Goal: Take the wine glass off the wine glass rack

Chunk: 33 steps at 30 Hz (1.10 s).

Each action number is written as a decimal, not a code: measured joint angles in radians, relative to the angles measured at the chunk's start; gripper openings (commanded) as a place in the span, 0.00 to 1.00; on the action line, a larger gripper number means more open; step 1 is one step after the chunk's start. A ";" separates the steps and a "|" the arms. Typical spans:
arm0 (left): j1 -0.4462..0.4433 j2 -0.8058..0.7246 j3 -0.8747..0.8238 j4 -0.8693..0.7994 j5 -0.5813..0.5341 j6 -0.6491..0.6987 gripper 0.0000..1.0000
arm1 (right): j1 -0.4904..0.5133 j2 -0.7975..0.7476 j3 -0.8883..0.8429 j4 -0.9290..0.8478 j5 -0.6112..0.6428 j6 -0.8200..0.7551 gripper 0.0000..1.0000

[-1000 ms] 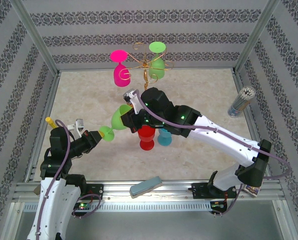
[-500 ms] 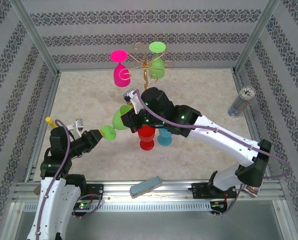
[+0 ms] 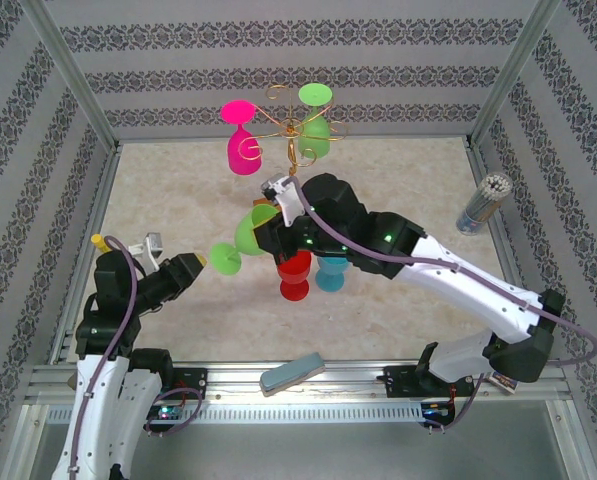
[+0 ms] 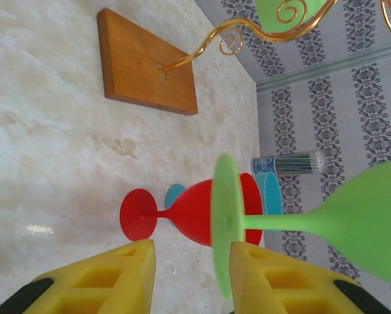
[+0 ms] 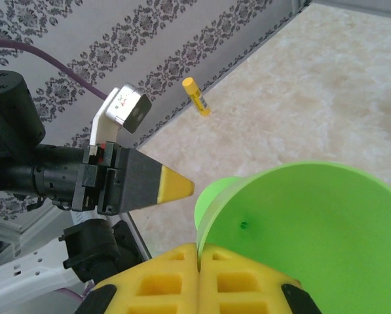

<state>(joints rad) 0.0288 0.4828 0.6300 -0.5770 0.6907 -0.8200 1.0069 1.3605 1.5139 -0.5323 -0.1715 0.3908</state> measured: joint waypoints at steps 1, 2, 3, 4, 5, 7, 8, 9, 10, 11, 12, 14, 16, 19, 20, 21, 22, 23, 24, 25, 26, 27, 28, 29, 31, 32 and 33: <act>0.000 0.008 0.014 -0.013 -0.012 0.013 0.36 | 0.006 -0.014 0.000 -0.013 0.011 0.000 0.00; 0.000 0.015 0.027 -0.023 -0.023 0.027 0.36 | 0.012 -0.029 0.000 -0.027 0.026 0.000 0.00; 0.000 0.023 0.040 -0.031 -0.034 0.039 0.36 | 0.020 -0.041 0.000 -0.042 0.035 0.000 0.00; 0.000 0.031 0.054 -0.042 -0.045 0.052 0.36 | 0.031 -0.054 0.000 -0.058 0.048 0.000 0.00; 0.000 0.039 0.065 -0.049 -0.053 0.063 0.36 | 0.042 -0.066 0.000 -0.075 0.059 0.000 0.00; 0.000 0.055 0.087 -0.059 -0.071 0.085 0.36 | 0.066 -0.089 0.000 -0.109 0.081 0.000 0.00; 0.000 0.064 0.097 -0.065 -0.078 0.097 0.36 | 0.078 -0.101 0.000 -0.128 0.091 0.001 0.00; 0.000 0.071 0.105 -0.067 -0.084 0.105 0.36 | 0.086 -0.112 0.000 -0.142 0.100 0.003 0.00; 0.000 0.080 0.112 -0.068 -0.091 0.114 0.36 | 0.097 -0.126 0.000 -0.159 0.108 0.005 0.00; 0.000 0.089 0.119 -0.068 -0.097 0.121 0.36 | 0.104 -0.138 0.000 -0.171 0.115 0.007 0.00; 0.000 0.096 0.124 -0.069 -0.103 0.128 0.36 | 0.111 -0.151 0.000 -0.183 0.122 0.009 0.00; 0.000 0.111 0.134 -0.070 -0.116 0.142 0.36 | 0.125 -0.175 0.000 -0.210 0.134 0.020 0.00; 0.000 0.126 0.145 -0.076 -0.127 0.159 0.36 | 0.140 -0.195 0.000 -0.238 0.150 0.029 0.00; 0.000 0.158 0.181 -0.107 -0.151 0.198 0.36 | 0.165 -0.214 -0.003 -0.288 0.179 0.041 0.00; 0.000 0.170 0.199 -0.120 -0.159 0.215 0.36 | 0.174 -0.219 -0.009 -0.301 0.188 0.046 0.00; 0.000 0.180 0.214 -0.128 -0.168 0.229 0.36 | 0.182 -0.224 -0.017 -0.313 0.197 0.053 0.00; 0.000 0.190 0.227 -0.135 -0.176 0.243 0.36 | 0.190 -0.230 -0.028 -0.327 0.208 0.060 0.00; 0.000 0.199 0.240 -0.142 -0.182 0.256 0.36 | 0.197 -0.234 -0.039 -0.340 0.218 0.065 0.00; 0.000 0.204 0.247 -0.145 -0.189 0.267 0.37 | 0.204 -0.238 -0.050 -0.354 0.230 0.074 0.00; 0.000 0.209 0.250 -0.147 -0.195 0.276 0.37 | 0.210 -0.241 -0.063 -0.365 0.242 0.080 0.00; 0.000 0.213 0.251 -0.150 -0.199 0.285 0.37 | 0.216 -0.245 -0.077 -0.376 0.254 0.090 0.00; 0.000 0.216 0.251 -0.151 -0.201 0.290 0.37 | 0.221 -0.249 -0.090 -0.382 0.264 0.099 0.00; 0.000 0.221 0.251 -0.152 -0.202 0.294 0.37 | 0.226 -0.255 -0.106 -0.386 0.274 0.109 0.00; 0.000 0.225 0.251 -0.152 -0.202 0.298 0.36 | 0.229 -0.261 -0.122 -0.391 0.286 0.119 0.00; 0.000 0.232 0.251 -0.152 -0.202 0.302 0.37 | 0.235 -0.272 -0.146 -0.407 0.309 0.139 0.00; 0.000 0.234 0.251 -0.151 -0.202 0.303 0.37 | 0.240 -0.276 -0.157 -0.415 0.325 0.151 0.00; 0.000 0.238 0.251 -0.151 -0.202 0.306 0.37 | 0.246 -0.280 -0.166 -0.421 0.337 0.159 0.00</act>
<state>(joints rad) 0.0288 0.7212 0.8810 -0.7284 0.4889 -0.5144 1.2526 1.0805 1.3476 -0.9535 0.1658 0.5503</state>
